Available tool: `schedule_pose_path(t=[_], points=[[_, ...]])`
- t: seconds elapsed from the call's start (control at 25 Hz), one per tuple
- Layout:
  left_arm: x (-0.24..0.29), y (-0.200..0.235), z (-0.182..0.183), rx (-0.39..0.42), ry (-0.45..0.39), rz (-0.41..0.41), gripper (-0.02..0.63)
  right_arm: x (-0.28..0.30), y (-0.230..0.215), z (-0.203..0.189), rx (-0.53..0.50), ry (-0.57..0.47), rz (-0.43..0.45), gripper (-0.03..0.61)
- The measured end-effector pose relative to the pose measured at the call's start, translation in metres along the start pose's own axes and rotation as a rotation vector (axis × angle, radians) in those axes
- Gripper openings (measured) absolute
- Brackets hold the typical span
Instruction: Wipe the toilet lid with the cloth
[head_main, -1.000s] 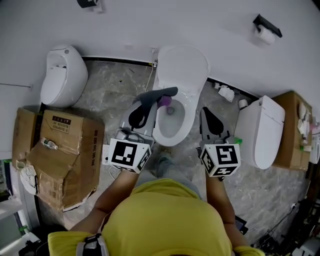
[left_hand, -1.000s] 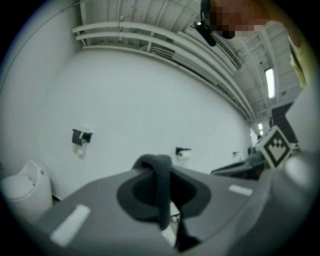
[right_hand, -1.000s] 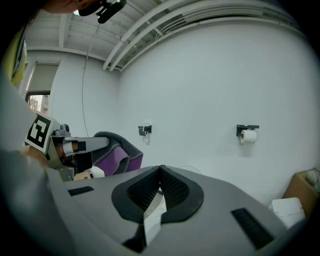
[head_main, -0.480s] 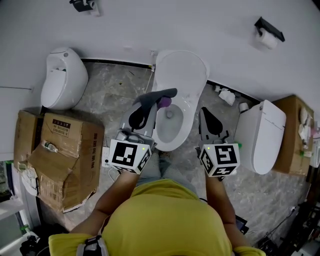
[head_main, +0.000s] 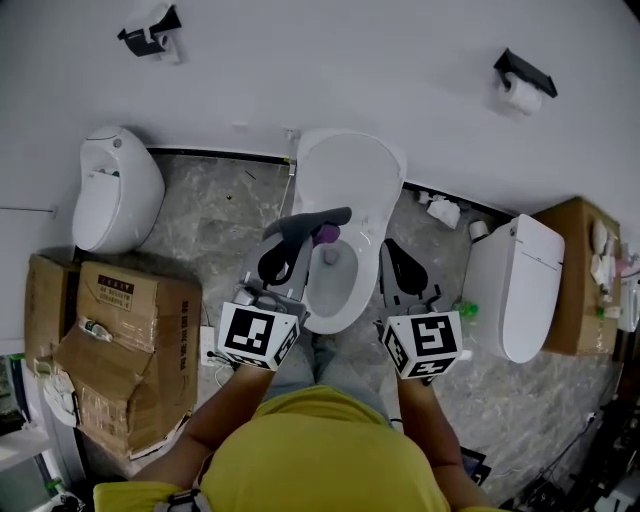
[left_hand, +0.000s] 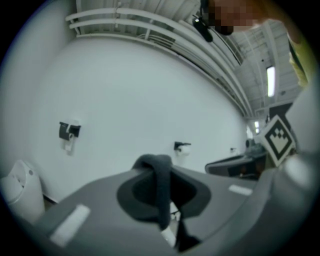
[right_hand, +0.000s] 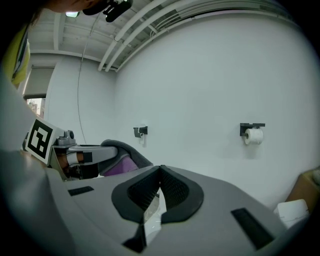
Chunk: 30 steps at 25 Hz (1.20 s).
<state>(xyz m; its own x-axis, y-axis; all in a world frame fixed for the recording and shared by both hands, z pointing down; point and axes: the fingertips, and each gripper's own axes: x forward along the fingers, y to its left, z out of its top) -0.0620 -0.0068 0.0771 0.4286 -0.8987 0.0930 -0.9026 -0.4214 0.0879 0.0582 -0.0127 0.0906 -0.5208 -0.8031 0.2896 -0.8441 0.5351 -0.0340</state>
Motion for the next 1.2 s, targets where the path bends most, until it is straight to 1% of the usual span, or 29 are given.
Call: schedule_pose_path(t=[0.32, 0.6, 0.76, 0.96, 1.2], points=[[0.041, 0.009, -0.013, 0.003, -0.002, -0.047, 0.021, 0.032, -0.019, -0.013, 0.006, 0.01, -0.019, 0.015], [0.082, 0.017, -0.035, 0.022, -0.004, -0.081, 0.021, 0.065, -0.038, -0.019, -0.04, -0.001, -0.037, 0.015], [0.103, 0.027, -0.053, 0.031, -0.011, -0.08, 0.021, 0.087, -0.049, -0.031, -0.039, -0.009, -0.042, 0.015], [0.124, 0.038, -0.07, 0.013, -0.034, -0.062, 0.021, 0.108, -0.062, -0.049, -0.037, -0.007, -0.06, 0.015], [0.151, 0.052, -0.095, 0.022, -0.044, -0.051, 0.021, 0.137, -0.078, -0.073, -0.042, 0.006, -0.072, 0.015]])
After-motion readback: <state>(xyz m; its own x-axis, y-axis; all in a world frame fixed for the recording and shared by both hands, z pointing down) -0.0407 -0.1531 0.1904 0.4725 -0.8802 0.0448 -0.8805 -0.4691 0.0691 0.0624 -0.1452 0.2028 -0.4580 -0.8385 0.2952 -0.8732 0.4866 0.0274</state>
